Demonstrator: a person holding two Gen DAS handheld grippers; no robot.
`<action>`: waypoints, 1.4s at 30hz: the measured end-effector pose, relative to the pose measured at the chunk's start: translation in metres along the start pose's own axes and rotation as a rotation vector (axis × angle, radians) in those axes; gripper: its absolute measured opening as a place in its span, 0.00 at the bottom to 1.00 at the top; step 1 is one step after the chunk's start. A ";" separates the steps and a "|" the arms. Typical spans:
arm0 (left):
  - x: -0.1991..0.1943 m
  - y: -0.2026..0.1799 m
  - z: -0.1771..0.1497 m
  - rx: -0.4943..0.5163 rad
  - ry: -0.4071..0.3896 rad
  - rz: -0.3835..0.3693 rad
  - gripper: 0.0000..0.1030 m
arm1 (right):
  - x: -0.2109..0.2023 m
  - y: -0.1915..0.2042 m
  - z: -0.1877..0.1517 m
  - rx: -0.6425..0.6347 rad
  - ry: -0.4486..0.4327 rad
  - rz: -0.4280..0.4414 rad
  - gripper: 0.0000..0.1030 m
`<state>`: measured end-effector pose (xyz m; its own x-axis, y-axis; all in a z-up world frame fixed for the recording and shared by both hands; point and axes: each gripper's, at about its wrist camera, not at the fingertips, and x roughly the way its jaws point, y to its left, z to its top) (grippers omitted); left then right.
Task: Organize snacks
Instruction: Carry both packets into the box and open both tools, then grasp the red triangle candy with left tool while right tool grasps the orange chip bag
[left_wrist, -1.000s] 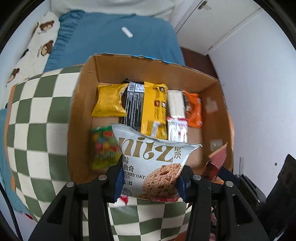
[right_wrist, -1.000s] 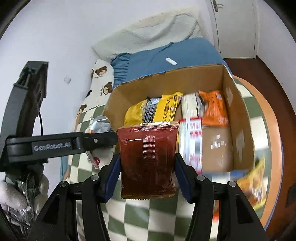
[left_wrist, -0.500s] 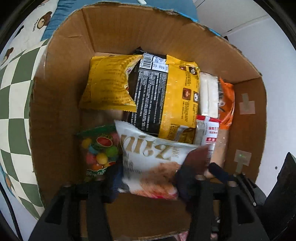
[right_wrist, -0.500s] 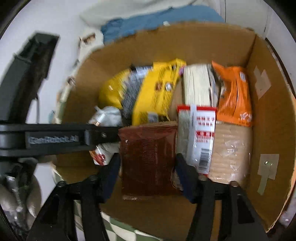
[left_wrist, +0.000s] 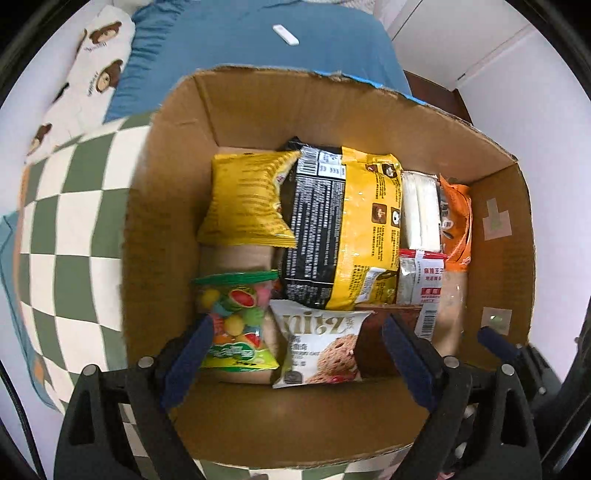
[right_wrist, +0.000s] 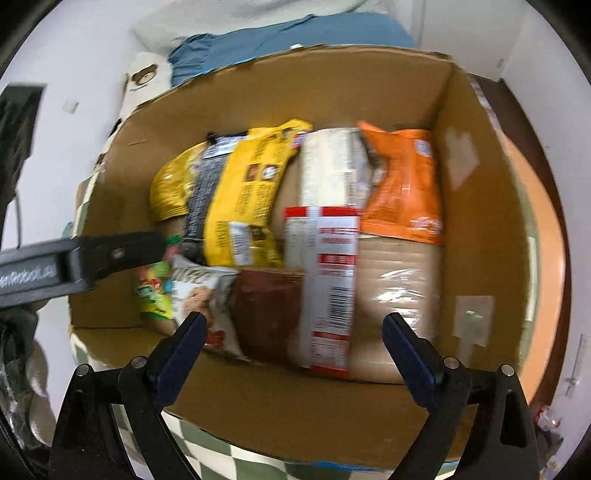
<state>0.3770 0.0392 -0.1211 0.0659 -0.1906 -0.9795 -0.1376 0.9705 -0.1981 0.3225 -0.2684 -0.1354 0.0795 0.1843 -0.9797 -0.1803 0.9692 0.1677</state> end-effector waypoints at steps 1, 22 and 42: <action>-0.003 0.000 -0.002 0.002 -0.012 0.008 0.91 | -0.002 -0.003 -0.001 0.005 -0.008 -0.010 0.95; -0.084 -0.007 -0.080 -0.010 -0.368 0.120 0.91 | -0.103 -0.013 -0.045 -0.047 -0.302 -0.076 0.95; -0.125 -0.011 -0.181 0.097 -0.512 0.143 0.91 | -0.176 -0.008 -0.151 0.067 -0.468 0.011 0.94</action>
<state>0.1911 0.0256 -0.0033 0.5303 0.0172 -0.8477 -0.0898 0.9953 -0.0360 0.1619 -0.3335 0.0194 0.5139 0.2337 -0.8254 -0.1213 0.9723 0.1998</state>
